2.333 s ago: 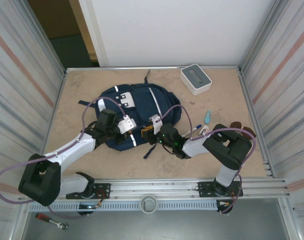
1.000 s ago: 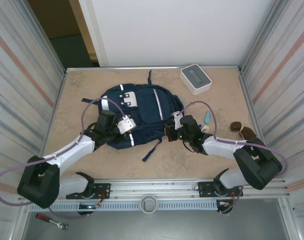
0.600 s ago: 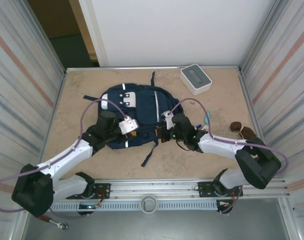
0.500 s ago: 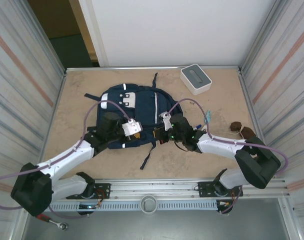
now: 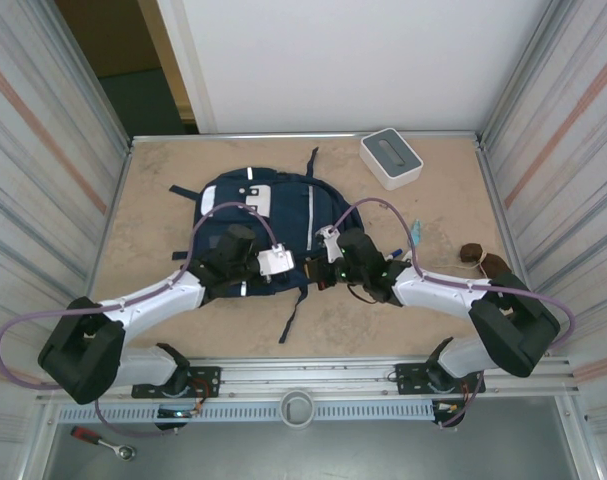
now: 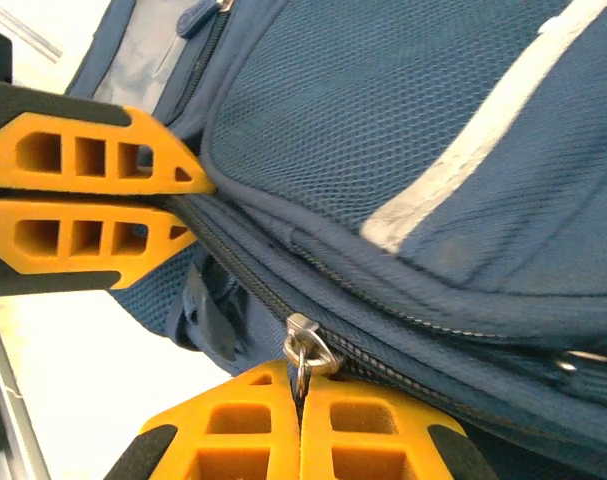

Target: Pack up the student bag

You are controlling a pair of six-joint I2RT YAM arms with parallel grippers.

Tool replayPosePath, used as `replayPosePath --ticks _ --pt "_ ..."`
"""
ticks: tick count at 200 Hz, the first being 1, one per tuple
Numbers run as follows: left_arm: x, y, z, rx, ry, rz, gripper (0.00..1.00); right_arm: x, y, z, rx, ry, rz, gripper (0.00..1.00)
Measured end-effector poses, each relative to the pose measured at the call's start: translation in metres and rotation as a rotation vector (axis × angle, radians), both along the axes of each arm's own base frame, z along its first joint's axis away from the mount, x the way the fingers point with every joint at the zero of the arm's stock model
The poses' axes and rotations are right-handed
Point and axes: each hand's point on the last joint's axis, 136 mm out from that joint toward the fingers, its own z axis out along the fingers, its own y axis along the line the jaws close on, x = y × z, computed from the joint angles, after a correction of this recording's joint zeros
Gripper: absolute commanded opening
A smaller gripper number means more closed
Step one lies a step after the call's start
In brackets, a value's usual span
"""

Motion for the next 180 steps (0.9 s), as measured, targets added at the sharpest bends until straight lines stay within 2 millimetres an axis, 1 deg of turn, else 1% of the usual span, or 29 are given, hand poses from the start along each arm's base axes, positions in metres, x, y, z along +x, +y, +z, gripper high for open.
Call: replayPosePath --ticks 26,64,97,101,107,116,132,154,171,180 --pt "0.002 0.005 0.004 -0.020 -0.008 0.013 0.00 0.007 -0.015 -0.006 -0.032 0.013 -0.050 0.00" --pt "0.005 0.029 0.011 -0.065 -0.026 0.070 0.00 0.021 -0.043 -0.017 -0.114 0.019 -0.161 0.00" --pt "0.003 0.039 0.018 -0.105 -0.037 0.097 0.00 0.021 -0.041 -0.010 -0.109 0.004 -0.161 0.00" --pt "0.004 0.040 0.019 -0.107 -0.040 0.099 0.04 0.021 -0.040 -0.009 -0.106 0.000 -0.158 0.00" --pt "0.005 0.041 0.019 -0.109 -0.041 0.104 0.14 0.020 -0.039 -0.008 -0.102 -0.004 -0.154 0.00" --pt "0.005 0.042 0.019 -0.108 -0.039 0.109 0.26 0.019 -0.037 -0.007 -0.098 -0.008 -0.145 0.00" --pt "0.006 0.045 0.018 -0.115 -0.026 0.127 0.42 0.016 -0.033 -0.006 -0.094 -0.009 -0.130 0.00" --pt "0.004 0.043 0.017 -0.120 -0.016 0.124 0.56 0.012 -0.027 -0.004 -0.084 -0.012 -0.109 0.00" --pt "-0.003 0.033 0.017 -0.104 -0.027 0.089 0.63 0.006 -0.021 0.000 -0.066 -0.014 -0.081 0.00" --pt "-0.006 0.029 0.017 -0.090 -0.037 0.075 0.65 0.004 -0.019 0.002 -0.059 -0.016 -0.072 0.00"
